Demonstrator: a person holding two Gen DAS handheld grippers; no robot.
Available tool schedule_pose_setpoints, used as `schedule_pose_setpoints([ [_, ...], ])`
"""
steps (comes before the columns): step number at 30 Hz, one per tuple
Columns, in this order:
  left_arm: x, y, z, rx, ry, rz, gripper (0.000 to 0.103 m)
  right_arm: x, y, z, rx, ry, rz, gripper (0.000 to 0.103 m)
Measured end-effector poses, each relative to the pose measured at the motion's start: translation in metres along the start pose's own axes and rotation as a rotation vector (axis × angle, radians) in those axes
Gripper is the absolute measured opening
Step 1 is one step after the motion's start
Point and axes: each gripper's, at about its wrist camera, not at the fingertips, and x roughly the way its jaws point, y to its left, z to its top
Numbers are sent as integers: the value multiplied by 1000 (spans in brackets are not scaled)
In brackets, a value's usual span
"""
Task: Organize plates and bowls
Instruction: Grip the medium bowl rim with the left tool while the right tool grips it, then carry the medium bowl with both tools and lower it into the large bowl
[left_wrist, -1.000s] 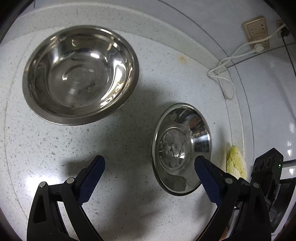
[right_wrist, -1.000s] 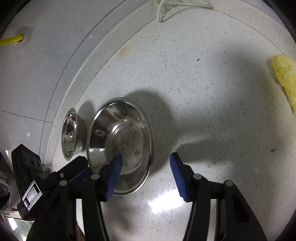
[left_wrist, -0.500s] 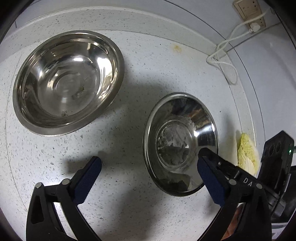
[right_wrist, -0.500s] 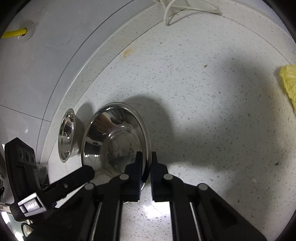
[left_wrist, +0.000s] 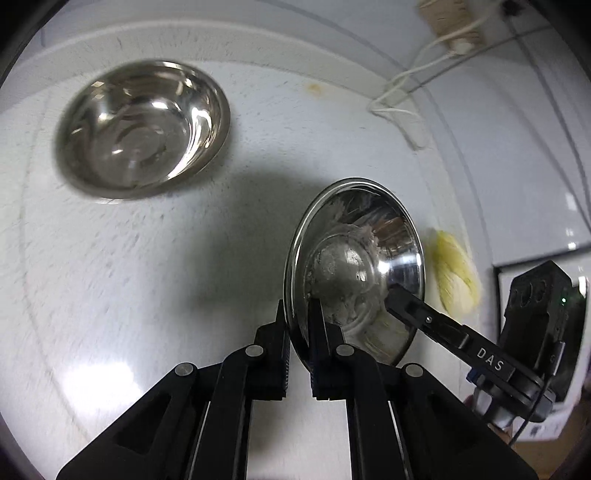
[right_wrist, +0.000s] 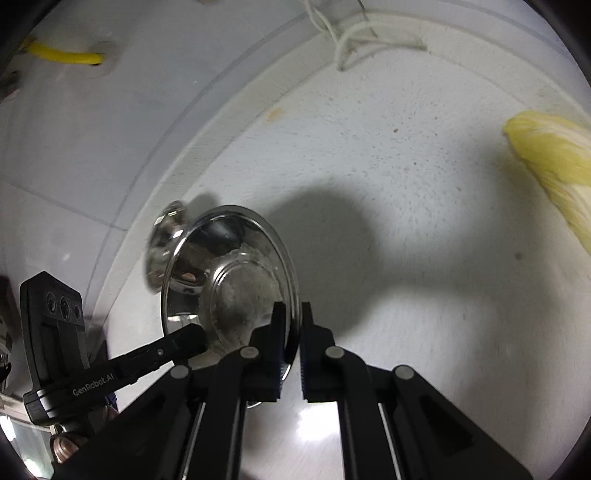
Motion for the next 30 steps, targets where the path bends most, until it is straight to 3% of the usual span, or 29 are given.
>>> schedule_pose_setpoints([
  [7,-87,2,-59,30,-58,-49,5,-61,52,-69,-57,-41,44,7],
  [16,-161,36,-169,27,-30,-92,5,-102,98,-182,-105,46,74,7],
  [22,-145,72,-224,-37,54,-74,5,-80,96,-244,-108,167,36,7],
  [30,-101,93,-237,-97,122,-23,5,-41,64,-267,-53,263,-9,7],
])
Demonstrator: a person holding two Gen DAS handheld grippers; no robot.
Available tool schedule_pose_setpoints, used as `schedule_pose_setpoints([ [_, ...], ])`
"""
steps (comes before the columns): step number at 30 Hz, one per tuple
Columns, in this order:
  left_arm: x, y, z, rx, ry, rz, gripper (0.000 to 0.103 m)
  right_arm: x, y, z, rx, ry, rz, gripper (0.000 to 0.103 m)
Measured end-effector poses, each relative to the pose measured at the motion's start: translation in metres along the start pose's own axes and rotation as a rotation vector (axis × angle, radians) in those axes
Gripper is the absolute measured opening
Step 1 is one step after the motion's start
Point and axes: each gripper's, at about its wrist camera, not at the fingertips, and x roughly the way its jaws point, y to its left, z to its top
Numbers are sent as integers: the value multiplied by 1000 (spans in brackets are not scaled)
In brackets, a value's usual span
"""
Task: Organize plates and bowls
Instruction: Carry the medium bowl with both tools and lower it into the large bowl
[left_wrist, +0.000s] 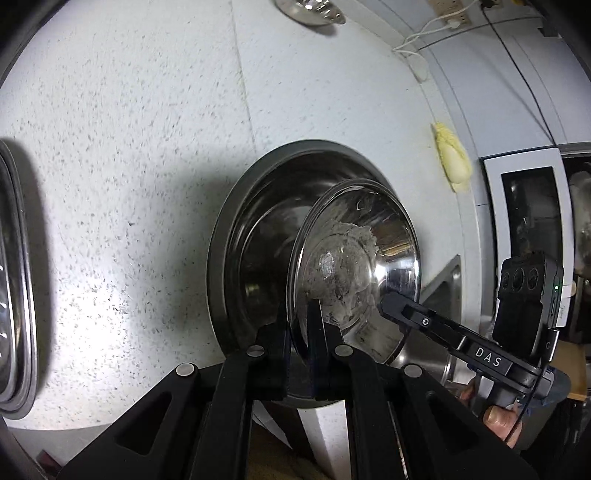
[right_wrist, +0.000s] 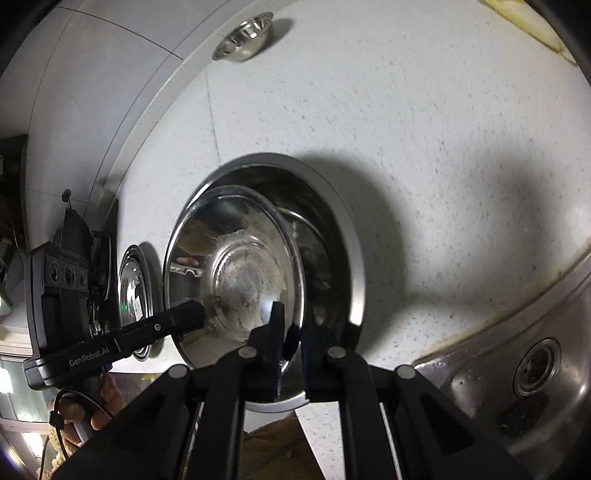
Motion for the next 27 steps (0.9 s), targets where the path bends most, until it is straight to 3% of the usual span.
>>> schedule_pose_setpoints([
  [8,22,-6,8,-43,-15,31,5,5,0,6,-24,22,-11,7],
  [27,13,3,-1,-29,-30,61,10,19,21,17,-72,30,-92,13],
])
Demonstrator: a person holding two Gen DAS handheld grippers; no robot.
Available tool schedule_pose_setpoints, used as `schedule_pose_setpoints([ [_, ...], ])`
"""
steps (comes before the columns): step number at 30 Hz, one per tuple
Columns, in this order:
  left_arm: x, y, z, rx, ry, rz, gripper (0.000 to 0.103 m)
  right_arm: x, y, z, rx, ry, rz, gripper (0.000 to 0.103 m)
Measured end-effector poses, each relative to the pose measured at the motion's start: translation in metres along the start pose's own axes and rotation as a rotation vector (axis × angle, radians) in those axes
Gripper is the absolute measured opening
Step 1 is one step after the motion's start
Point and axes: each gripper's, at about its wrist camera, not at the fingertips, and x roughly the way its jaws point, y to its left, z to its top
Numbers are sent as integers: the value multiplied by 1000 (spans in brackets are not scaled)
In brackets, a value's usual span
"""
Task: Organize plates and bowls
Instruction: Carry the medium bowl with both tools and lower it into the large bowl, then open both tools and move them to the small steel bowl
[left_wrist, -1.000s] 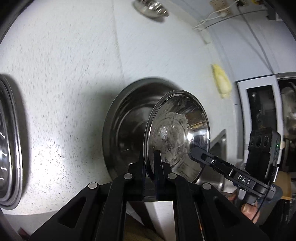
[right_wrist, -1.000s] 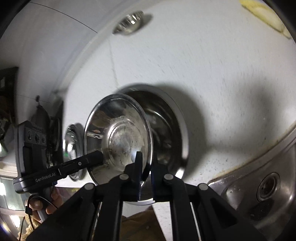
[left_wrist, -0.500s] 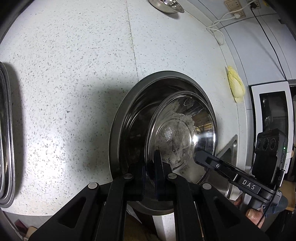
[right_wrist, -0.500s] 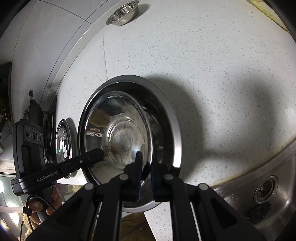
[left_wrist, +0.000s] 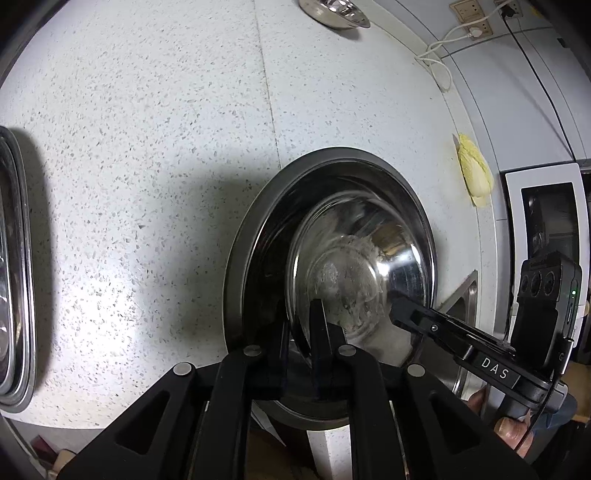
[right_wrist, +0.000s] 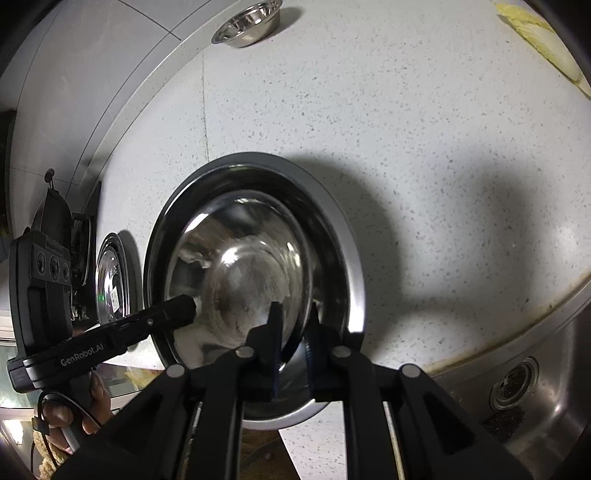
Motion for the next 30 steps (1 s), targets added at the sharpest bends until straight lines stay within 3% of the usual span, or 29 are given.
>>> schedule_pose_setpoints([
  [4,-6,-7,0,26,-22,-7,23,-7,-5,-1,-4,-9,1,15],
  [8,-9,-13,-2,58,-40,13,27,-11,-6,-2,-3,-18,2,16],
  [11,-12,-15,-5,72,-50,14,29,-16,-6,-2,-4,-35,0,23],
  [19,-28,-12,-11,100,-93,24,45,-33,-10,-3,-4,-70,18,32],
  [22,-37,-7,-14,97,-95,5,47,-38,-7,-3,-9,-82,21,40],
  [23,-41,-7,-15,104,-101,0,48,-41,-6,-2,-14,-85,11,48],
  [24,-46,-6,-16,111,-110,-3,55,-43,-5,0,-17,-90,-10,56],
  [27,-60,-6,-17,115,-159,9,73,-48,-6,6,-16,-116,-52,64],
  [30,-74,-1,-12,115,-181,-4,73,-52,-11,15,-17,-130,-65,68],
])
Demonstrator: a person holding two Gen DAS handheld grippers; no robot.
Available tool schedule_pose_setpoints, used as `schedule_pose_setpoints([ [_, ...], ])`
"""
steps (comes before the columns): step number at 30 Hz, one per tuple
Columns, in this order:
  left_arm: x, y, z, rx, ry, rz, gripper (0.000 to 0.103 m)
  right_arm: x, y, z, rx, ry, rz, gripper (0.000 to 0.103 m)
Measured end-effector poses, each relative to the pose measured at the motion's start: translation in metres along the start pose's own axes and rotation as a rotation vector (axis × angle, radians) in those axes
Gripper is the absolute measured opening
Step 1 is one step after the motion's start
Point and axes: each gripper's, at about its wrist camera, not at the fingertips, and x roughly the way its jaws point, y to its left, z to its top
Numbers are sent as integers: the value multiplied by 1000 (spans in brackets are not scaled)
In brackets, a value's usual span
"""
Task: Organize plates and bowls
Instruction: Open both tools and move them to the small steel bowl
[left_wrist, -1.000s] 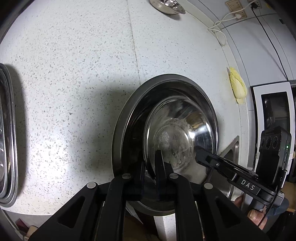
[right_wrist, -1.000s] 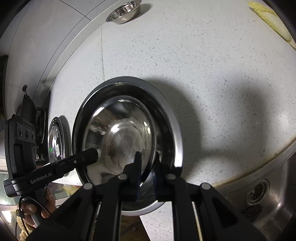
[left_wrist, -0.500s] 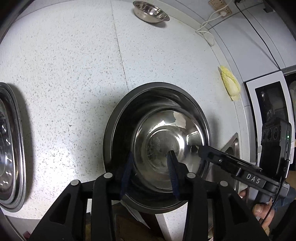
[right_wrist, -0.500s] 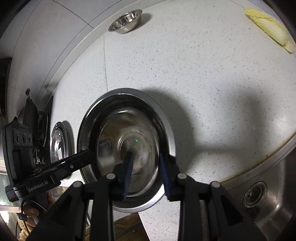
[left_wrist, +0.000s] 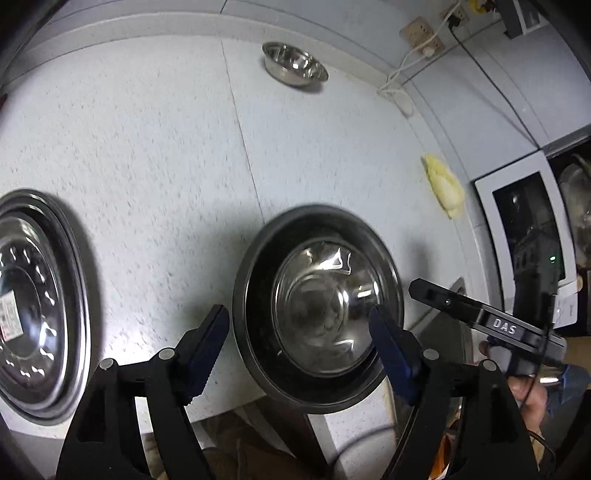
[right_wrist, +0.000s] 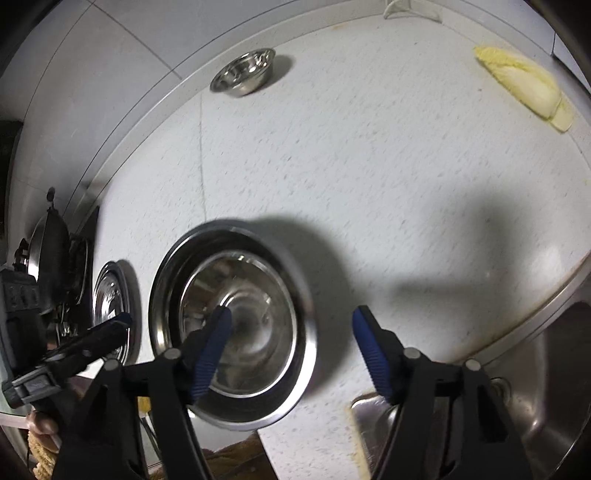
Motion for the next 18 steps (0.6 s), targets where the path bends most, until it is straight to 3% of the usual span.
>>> schedule_pose_setpoints([
  [5,-4,14,25,-29,-36,17,73,1,-5,22,13,-14,13,69],
  [9,7,34,63,-73,-48,59,73,6,-4,52,16,-27,5,69],
  [18,30,63,174,-102,-106,120,73,28,15,168,-31,-116,-13,69],
])
